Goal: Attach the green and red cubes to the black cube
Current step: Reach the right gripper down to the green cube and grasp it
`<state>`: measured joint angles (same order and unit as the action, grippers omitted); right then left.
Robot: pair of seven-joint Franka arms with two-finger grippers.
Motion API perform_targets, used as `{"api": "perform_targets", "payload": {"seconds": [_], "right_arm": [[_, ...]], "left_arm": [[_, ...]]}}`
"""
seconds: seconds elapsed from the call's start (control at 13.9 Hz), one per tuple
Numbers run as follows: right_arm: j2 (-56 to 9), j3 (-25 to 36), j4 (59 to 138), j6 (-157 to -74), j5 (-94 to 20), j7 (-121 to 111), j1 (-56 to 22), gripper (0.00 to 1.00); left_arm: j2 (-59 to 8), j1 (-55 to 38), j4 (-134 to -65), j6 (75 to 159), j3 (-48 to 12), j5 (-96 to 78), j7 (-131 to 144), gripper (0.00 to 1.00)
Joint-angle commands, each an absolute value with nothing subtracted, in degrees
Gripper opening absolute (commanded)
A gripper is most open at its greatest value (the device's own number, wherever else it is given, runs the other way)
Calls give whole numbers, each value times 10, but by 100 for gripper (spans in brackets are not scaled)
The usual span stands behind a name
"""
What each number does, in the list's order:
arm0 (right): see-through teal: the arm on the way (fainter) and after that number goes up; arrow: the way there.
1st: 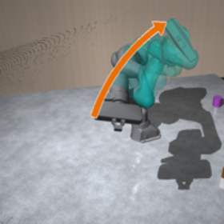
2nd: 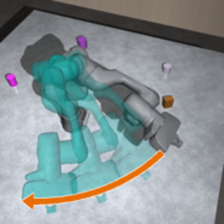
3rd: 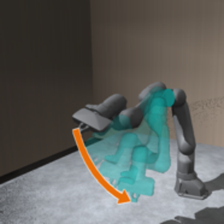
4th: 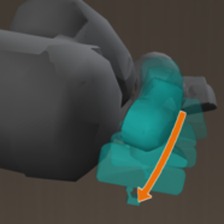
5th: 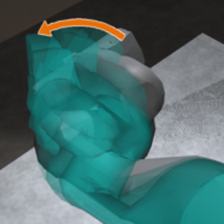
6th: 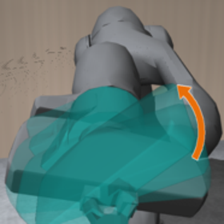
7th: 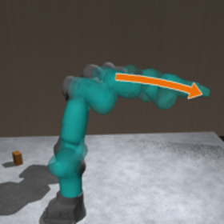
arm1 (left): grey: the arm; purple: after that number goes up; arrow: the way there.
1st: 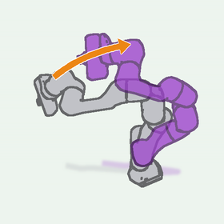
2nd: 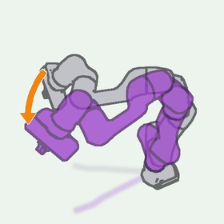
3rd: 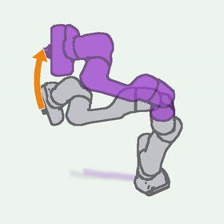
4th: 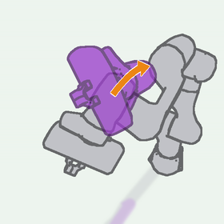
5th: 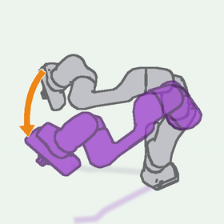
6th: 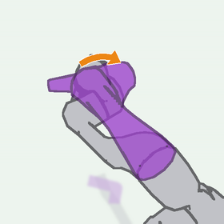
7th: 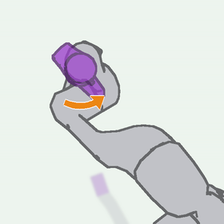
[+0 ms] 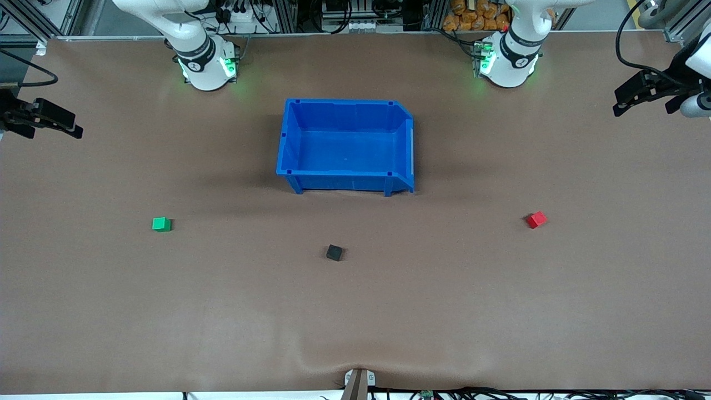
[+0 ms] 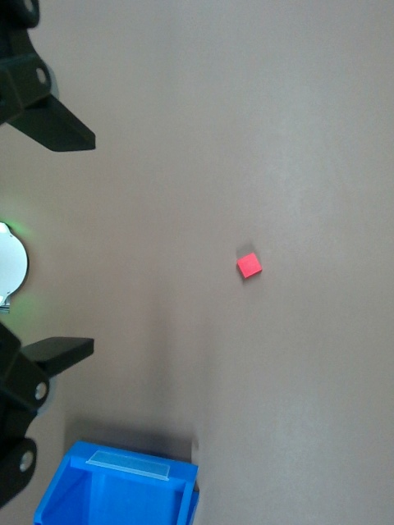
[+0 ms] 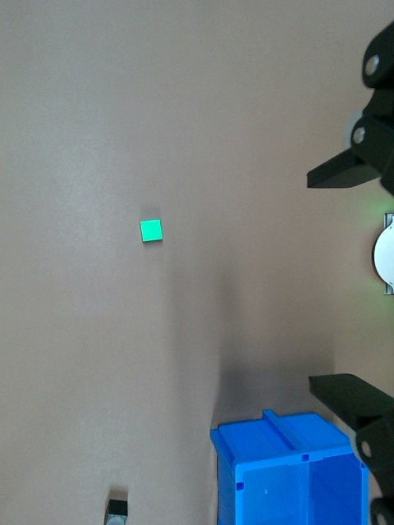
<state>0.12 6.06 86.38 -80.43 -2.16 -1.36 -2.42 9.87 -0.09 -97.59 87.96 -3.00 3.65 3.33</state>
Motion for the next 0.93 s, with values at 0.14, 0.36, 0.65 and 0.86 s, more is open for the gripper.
{"api": "perform_targets", "payload": {"seconds": [0.14,0.36,0.65,0.86], "right_arm": [[9,58,865,-803,-15,-3,-29,100],[-8,58,867,-825,-19,-5,-27,100],[-69,60,867,-859,-21,-60,2,100],[-109,61,869,-882,-36,-91,3,100]], "left_arm": [[84,2,-955,869,-33,32,25,100],[73,2,-940,856,-33,31,29,100],[73,4,-944,854,-31,27,27,100],[71,7,-945,847,-30,23,28,100]]}}
